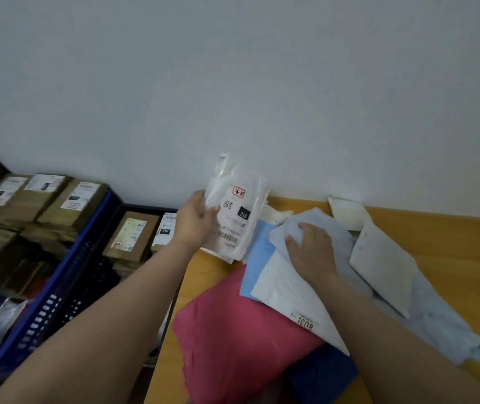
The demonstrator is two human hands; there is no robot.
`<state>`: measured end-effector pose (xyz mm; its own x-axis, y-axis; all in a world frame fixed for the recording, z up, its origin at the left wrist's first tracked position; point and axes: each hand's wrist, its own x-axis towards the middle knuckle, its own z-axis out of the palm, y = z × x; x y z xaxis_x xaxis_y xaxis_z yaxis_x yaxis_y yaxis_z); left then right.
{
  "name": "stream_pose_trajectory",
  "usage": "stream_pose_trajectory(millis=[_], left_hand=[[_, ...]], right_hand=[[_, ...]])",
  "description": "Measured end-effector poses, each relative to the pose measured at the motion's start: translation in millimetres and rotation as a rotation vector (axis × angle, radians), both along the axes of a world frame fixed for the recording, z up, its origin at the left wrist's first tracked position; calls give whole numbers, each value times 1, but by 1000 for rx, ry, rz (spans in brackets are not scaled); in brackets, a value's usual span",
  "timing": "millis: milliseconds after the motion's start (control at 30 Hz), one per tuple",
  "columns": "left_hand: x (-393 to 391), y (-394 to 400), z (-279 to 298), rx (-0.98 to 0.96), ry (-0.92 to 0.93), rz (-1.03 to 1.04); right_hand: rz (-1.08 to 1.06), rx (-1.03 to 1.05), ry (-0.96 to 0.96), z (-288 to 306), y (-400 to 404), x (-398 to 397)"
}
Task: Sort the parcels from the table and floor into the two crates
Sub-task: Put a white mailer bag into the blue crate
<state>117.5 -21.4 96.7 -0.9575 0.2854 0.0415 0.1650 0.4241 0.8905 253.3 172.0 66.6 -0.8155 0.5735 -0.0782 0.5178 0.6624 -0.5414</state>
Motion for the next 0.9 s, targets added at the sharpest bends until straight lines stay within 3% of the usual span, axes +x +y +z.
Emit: stream_pose_trajectory(millis=[133, 267, 400, 500, 633, 733, 833, 900], left_hand=[[26, -4, 13, 207, -177, -41], [42, -6, 17, 259, -216, -81], [45, -12, 19, 213, -180, -153], [29, -24, 30, -19, -97, -272], [0, -35, 59, -694, 328, -563], [-12, -34, 85, -826, 610, -655], [-22, -35, 100, -633, 778, -378], [-23, -40, 104, -304, 586, -230]], right_hand=[[62, -171, 137, 19, -24, -5], [38, -381, 243, 32, -43, -1], [-40, -410, 335, 35, -50, 1], [-109, -316, 412, 42, -49, -1], [58, 72, 263, 55, -54, -7], [137, -35, 316, 62, -71, -15], [-127, -152, 470, 67, -89, -18], [-305, -371, 633, 73, -99, -20]])
